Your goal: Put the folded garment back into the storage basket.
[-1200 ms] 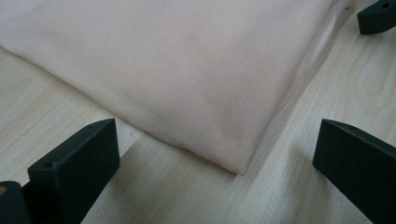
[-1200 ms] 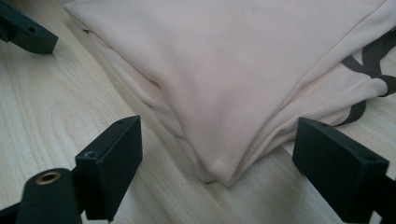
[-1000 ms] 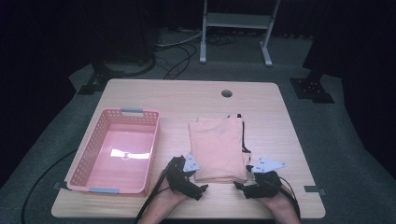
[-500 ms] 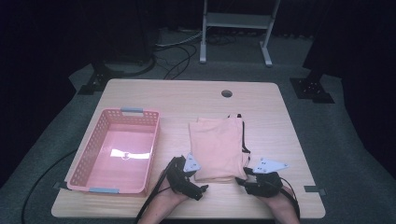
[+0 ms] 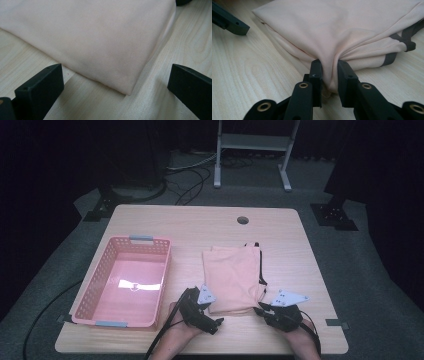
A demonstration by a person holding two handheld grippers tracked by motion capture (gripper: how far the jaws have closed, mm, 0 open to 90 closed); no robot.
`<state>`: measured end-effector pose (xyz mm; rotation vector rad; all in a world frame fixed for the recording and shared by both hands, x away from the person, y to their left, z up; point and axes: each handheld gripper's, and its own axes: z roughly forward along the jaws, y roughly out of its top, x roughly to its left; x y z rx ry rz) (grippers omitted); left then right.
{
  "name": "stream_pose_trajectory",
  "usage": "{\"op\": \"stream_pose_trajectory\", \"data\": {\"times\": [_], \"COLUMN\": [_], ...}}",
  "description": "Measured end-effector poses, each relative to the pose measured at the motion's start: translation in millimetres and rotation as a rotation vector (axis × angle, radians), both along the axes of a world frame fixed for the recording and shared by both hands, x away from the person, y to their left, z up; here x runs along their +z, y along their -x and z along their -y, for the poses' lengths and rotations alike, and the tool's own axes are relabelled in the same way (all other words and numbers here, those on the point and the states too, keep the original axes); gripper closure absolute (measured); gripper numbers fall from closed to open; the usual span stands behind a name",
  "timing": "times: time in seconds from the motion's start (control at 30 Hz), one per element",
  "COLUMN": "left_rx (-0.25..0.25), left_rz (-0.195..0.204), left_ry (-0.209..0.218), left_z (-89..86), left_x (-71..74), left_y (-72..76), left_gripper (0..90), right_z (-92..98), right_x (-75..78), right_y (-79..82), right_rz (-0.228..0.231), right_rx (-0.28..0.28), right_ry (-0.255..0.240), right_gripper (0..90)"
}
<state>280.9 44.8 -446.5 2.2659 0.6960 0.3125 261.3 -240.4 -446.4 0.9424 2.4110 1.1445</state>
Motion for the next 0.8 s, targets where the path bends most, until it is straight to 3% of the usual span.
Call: {"op": "stream_pose_trajectory", "data": {"times": [0.27, 0.33, 0.5, 0.8], "left_rx": [0.005, 0.001, 0.017, 0.023], "left_rz": [0.002, 0.009, 0.013, 0.031], "left_ry": [0.002, 0.015, 0.019, 0.040], "left_z": [3.0, 3.2, 4.4, 2.9], "left_x": [0.2, 0.9, 0.8, 1.7], "left_y": [-0.5, 0.1, -1.0, 0.1], "left_gripper": [0.3, 5.5, 6.6, 21.8], "right_z": [-0.1, -0.1, -0.1, -0.2], "right_x": [0.0, 0.0, 0.0, 0.0], "right_y": [0.1, 0.1, 0.1, 0.2], "right_rz": [0.000, 0.000, 0.002, 0.003], "right_rx": [0.000, 0.000, 0.001, 0.001], "right_ry": [0.000, 0.000, 0.001, 0.002], "right_gripper": [76.5, 76.5, 76.4, 76.4]}}
